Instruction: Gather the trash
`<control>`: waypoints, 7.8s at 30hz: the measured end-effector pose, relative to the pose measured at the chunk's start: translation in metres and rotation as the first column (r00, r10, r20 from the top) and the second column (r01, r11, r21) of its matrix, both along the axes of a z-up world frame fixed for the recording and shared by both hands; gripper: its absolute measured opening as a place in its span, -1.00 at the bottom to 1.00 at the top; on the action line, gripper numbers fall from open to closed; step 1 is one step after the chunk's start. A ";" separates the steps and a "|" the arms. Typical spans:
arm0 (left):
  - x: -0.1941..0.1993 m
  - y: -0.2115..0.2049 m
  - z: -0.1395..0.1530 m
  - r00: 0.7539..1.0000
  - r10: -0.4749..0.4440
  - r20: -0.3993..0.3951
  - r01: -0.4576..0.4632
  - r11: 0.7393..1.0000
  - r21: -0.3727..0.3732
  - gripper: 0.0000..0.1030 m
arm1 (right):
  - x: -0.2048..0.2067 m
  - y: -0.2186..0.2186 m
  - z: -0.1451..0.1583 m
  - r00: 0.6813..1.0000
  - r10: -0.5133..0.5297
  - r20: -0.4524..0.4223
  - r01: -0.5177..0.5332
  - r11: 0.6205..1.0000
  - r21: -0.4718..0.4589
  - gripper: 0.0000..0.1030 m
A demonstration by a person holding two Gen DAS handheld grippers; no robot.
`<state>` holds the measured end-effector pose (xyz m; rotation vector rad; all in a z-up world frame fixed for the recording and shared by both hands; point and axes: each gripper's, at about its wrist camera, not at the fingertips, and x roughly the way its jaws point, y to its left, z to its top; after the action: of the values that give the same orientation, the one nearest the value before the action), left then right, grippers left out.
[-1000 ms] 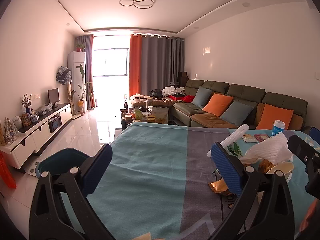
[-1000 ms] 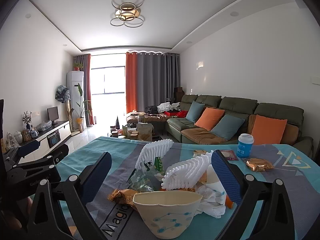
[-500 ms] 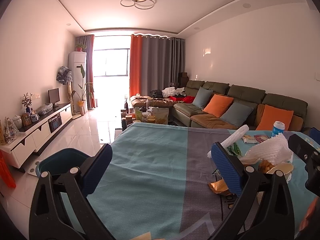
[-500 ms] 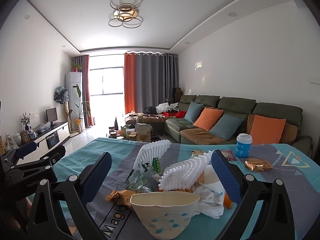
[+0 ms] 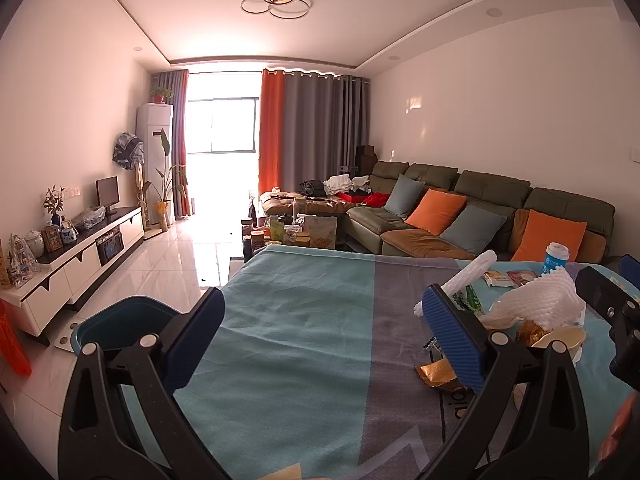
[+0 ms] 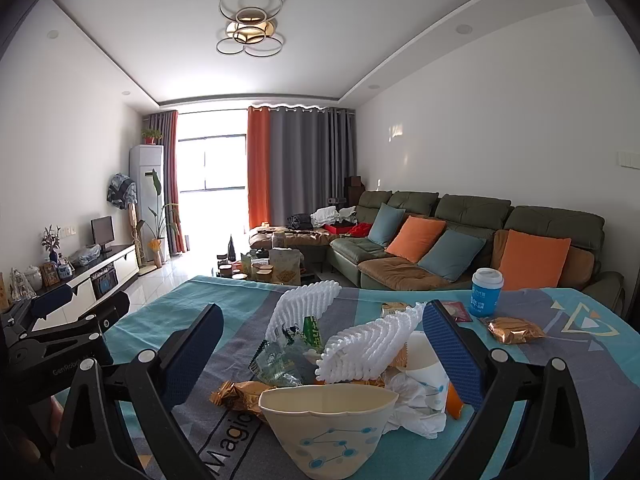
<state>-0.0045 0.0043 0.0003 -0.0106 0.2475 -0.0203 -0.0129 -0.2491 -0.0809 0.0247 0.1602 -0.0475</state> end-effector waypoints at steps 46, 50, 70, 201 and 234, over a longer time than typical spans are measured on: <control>-0.002 0.000 0.001 1.000 -0.010 0.000 0.010 1.000 -0.017 0.89 | -0.002 -0.003 0.000 1.000 0.001 0.005 -0.001 1.000 0.000 0.87; -0.003 0.000 0.001 1.000 -0.012 0.000 0.012 1.000 -0.016 0.89 | -0.002 -0.003 0.000 1.000 0.000 0.005 0.000 1.000 -0.001 0.87; 0.015 -0.037 -0.027 0.943 -0.294 -0.154 0.300 0.954 0.017 0.89 | 0.012 -0.030 -0.010 0.990 0.037 -0.139 -0.023 0.994 0.102 0.87; 0.117 0.316 -0.082 0.889 0.225 -0.399 -0.311 0.936 -0.167 -0.18 | 0.214 0.317 -0.054 0.387 0.708 -0.590 -0.668 0.657 0.350 -0.58; 0.123 -0.014 -0.061 0.777 -0.504 -0.377 0.459 0.863 -0.210 0.34 | 0.067 -0.018 0.023 0.925 0.250 -0.285 -0.237 0.968 0.081 0.04</control>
<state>0.1183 -0.0093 -0.0604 -0.0587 0.6817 -0.5554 0.0545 -0.2666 -0.0576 0.0425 0.4610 0.2027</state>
